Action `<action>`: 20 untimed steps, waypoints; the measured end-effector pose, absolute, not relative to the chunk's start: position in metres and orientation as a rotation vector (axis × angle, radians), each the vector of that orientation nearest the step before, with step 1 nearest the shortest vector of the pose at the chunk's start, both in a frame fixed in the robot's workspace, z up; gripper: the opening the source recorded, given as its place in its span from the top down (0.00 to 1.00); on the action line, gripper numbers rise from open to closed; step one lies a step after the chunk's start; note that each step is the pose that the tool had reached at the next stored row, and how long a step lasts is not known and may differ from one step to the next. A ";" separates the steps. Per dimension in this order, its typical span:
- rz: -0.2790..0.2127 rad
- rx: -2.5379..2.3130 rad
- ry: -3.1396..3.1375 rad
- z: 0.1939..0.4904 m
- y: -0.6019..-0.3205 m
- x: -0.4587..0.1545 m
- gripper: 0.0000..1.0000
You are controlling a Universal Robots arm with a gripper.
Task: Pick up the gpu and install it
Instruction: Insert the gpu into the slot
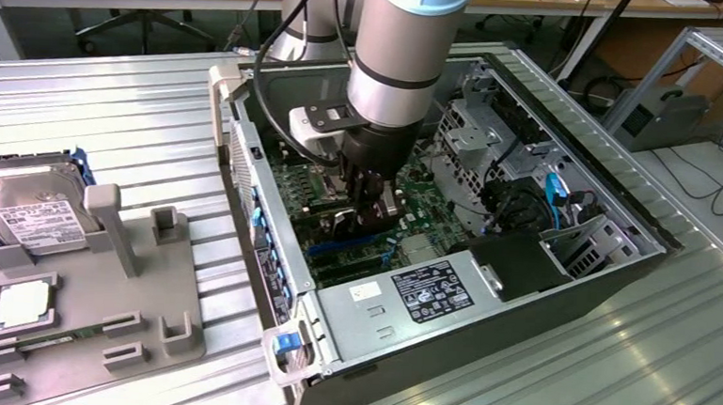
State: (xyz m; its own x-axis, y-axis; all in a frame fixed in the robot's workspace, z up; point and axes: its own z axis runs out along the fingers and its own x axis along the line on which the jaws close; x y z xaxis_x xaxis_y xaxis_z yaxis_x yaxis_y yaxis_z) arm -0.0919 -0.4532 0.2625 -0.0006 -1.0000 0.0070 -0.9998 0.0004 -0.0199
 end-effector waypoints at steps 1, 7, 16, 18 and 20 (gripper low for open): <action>-0.030 -2.214 2.215 0.262 -0.453 -0.092 0.73; -0.030 -2.214 2.215 0.262 -0.453 -0.092 0.73; -0.030 -2.214 2.215 0.262 -0.453 -0.092 0.73; -0.030 -2.214 2.215 0.260 -0.453 -0.092 0.73; -0.030 -2.214 2.215 0.259 -0.453 -0.092 0.73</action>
